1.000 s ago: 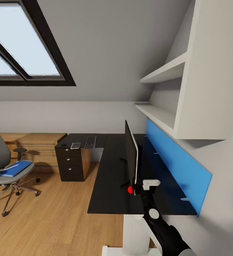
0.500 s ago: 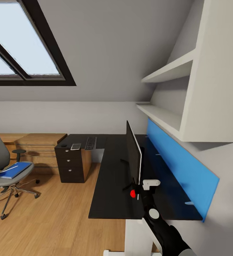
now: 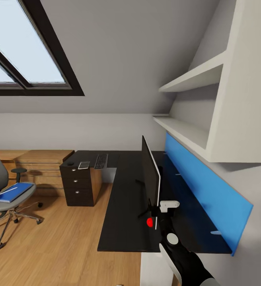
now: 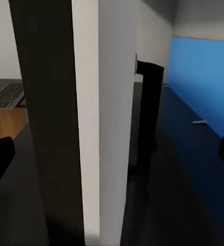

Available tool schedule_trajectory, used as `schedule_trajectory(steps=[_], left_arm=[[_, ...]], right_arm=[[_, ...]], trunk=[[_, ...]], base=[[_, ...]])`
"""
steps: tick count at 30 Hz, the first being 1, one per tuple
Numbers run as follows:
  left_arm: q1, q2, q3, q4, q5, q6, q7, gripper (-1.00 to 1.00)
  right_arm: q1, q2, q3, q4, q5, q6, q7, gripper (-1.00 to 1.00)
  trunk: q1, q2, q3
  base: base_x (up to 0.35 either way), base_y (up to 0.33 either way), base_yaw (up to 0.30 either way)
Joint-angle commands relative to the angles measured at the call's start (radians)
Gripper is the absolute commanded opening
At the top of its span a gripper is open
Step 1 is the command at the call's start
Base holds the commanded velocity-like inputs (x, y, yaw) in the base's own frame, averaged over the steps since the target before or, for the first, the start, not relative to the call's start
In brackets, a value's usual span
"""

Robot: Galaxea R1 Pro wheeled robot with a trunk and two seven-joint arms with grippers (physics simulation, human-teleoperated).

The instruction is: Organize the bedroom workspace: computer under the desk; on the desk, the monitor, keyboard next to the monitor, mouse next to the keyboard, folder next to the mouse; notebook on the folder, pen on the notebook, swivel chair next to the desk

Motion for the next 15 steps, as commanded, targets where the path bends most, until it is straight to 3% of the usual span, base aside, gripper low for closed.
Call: schedule_trajectory(steps=[1, 9, 15], left_arm=[[-0.001, 0.001, -0.008, 0.0, 0.009, -0.004, 0.002, 1.0], [-0.001, 0.001, -0.008, 0.0, 0.009, -0.004, 0.002, 1.0], [-0.001, 0.001, -0.008, 0.0, 0.009, -0.004, 0.002, 1.0]], right_arm=[[-0.001, -0.001, 0.004, 0.001, -0.01, -0.006, -0.004, 1.0], [-0.001, -0.001, 0.004, 0.001, -0.01, -0.006, -0.004, 1.0], [-0.001, -0.001, 0.005, 0.006, -0.01, -0.007, -0.004, 1.0]], trunk=[[0.0, -0.002, -0.002], [0.0, -0.002, -0.002], [0.0, -0.002, -0.002]], base=[[0.025, 0.0, 0.0], [0.016, 0.009, 0.0], [0.076, 0.104, 0.0]])
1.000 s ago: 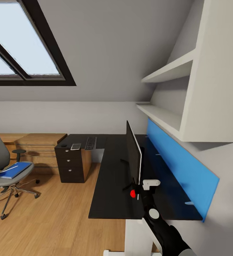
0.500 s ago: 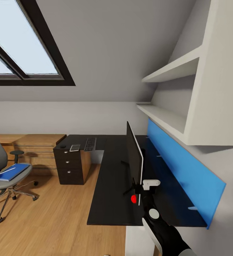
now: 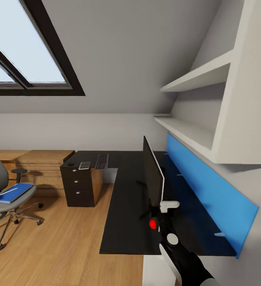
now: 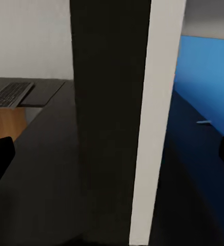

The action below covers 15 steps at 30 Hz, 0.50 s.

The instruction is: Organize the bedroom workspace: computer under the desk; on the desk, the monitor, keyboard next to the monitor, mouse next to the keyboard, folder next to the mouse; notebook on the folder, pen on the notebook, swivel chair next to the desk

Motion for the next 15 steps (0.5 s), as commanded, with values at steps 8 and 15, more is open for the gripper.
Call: schedule_trajectory(steps=[8, 15], left_arm=[[-0.001, 0.0, -0.008, 0.0, 0.008, -0.004, 0.002, 1.0], [-0.001, 0.001, -0.008, 0.0, 0.008, -0.004, 0.002, 1.0]], right_arm=[[-0.001, 0.0, 0.005, 0.011, -0.01, -0.007, -0.003, 1.0], [-0.001, 0.0, 0.005, 0.013, -0.01, -0.007, -0.003, 1.0]], trunk=[[0.001, -0.002, -0.002], [0.001, -0.002, -0.002]], base=[[0.027, 0.039, 0.0], [0.003, 0.026, 0.0]])
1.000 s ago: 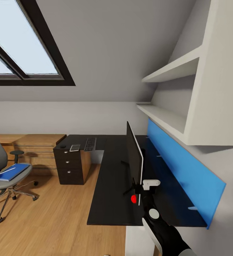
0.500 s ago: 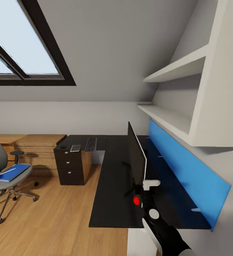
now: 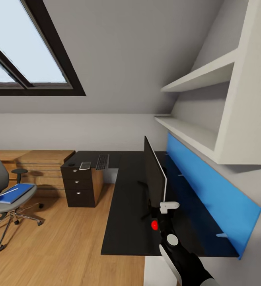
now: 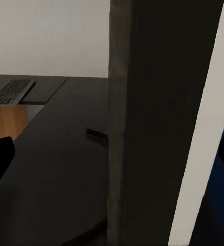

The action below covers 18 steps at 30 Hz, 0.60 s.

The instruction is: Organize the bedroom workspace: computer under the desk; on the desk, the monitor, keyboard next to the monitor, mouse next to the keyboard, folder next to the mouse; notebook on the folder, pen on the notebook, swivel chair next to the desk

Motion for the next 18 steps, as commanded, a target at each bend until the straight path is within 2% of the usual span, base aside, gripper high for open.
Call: schedule_trajectory(steps=[1, 18], left_arm=[[-0.001, 0.001, -0.008, 0.0, 0.009, -0.004, 0.002, 1.0], [-0.001, 0.0, -0.008, 0.0, 0.009, -0.004, 0.002, 1.0]], right_arm=[[-0.001, -0.001, 0.004, 0.001, -0.01, -0.006, -0.005, 1.0], [-0.001, -0.001, 0.004, 0.001, -0.01, -0.006, -0.005, 1.0]], trunk=[[0.0, -0.002, -0.002], [0.0, -0.002, -0.002]], base=[[0.001, 0.058, 0.0], [0.0, 0.011, 0.0]])
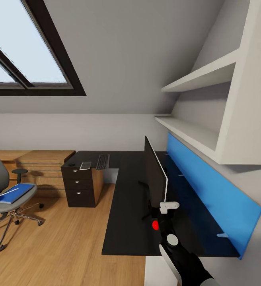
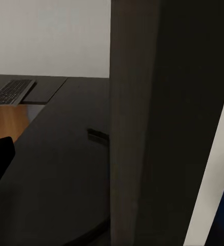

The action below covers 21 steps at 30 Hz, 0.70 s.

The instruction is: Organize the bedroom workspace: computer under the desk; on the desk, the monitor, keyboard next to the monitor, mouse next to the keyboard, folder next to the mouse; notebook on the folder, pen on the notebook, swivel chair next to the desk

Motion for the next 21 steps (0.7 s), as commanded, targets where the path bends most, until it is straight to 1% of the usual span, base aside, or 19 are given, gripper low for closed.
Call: schedule_trajectory(steps=[1, 21], left_arm=[[-0.001, 0.001, -0.008, 0.0, 0.009, -0.004, 0.002, 1.0], [-0.001, 0.002, -0.007, 0.0, 0.009, -0.004, 0.002, 1.0]], right_arm=[[-0.001, -0.001, 0.004, 0.001, -0.01, -0.006, -0.005, 1.0], [-0.001, -0.001, 0.004, 0.0, -0.01, -0.008, -0.005, 1.0]], trunk=[[0.0, -0.001, -0.002], [0.0, -0.001, -0.002]], base=[[0.0, 0.0, 0.0], [0.0, 0.005, 0.0]])
